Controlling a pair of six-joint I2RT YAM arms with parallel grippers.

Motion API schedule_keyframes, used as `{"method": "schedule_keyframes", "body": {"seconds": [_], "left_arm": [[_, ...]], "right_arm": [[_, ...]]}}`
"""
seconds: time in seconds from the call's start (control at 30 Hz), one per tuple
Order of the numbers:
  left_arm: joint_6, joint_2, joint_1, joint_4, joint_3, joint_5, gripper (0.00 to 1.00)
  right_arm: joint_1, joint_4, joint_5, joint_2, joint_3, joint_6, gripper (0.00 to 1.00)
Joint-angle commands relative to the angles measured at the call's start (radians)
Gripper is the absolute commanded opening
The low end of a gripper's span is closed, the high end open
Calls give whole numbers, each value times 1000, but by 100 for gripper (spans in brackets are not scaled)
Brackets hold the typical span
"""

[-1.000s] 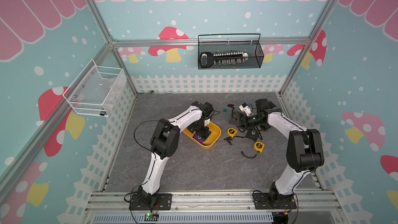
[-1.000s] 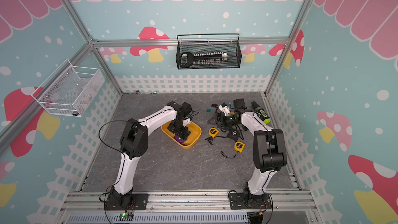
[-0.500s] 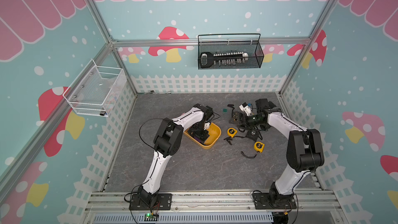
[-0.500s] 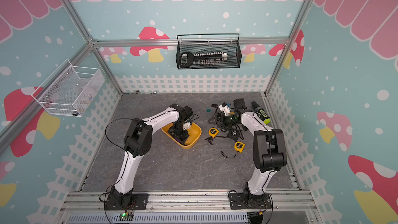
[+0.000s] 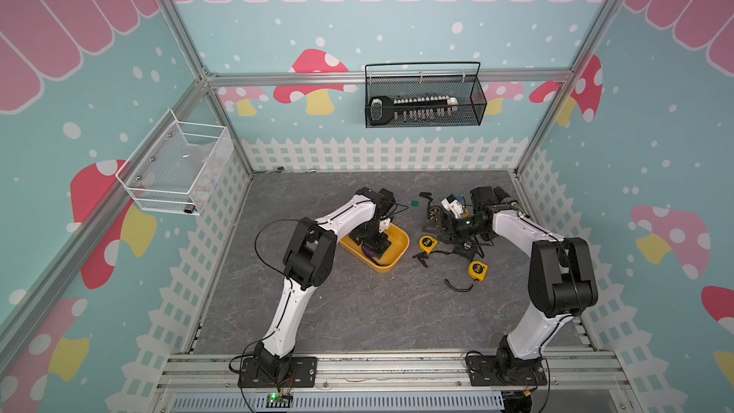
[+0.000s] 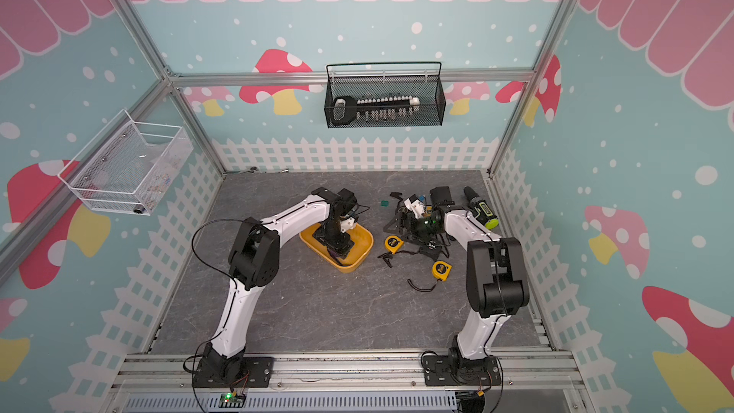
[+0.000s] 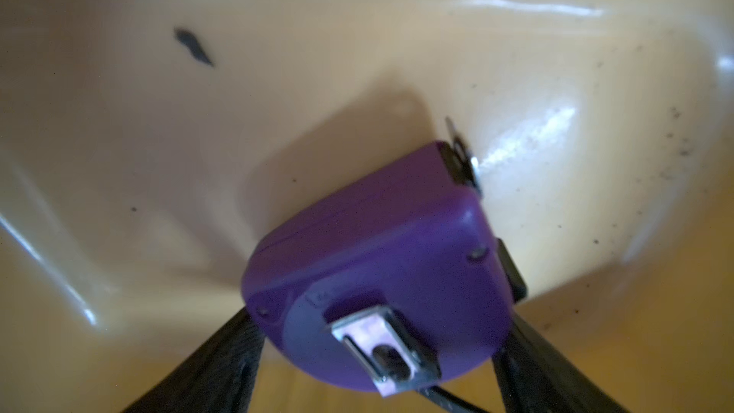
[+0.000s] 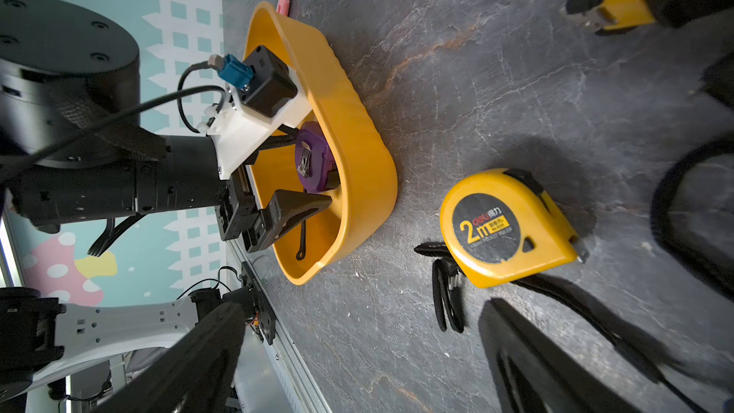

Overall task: Take the tape measure out of the storage box
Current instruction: Pick up the tape measure from the storage box.

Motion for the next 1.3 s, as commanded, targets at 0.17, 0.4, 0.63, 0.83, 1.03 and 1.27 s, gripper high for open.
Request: {"method": "schedule_keyframes", "body": {"seconds": [0.17, 0.4, 0.63, 0.83, 1.03, 1.27], "left_arm": [[11, 42, 7, 97, -25, 12, 95], [2, 4, 22, 250, -107, 58, 87], [19, -43, 27, 317, -152, 113, 62], [31, -125, 28, 330, -190, 131, 56], [34, -212, 28, 338, -222, 151, 55], [22, -318, 31, 355, -244, 190, 55]], "right_arm": [[2, 10, -11, -17, -4, 3, 98], [4, 14, -11, -13, -11, 8, 98], [8, 19, -19, -8, -14, 11, 97], [28, 27, -79, 0, -14, 10, 96], [87, 53, -116, 37, 10, 39, 96], [136, 177, -152, 60, 16, 151, 96]]}}
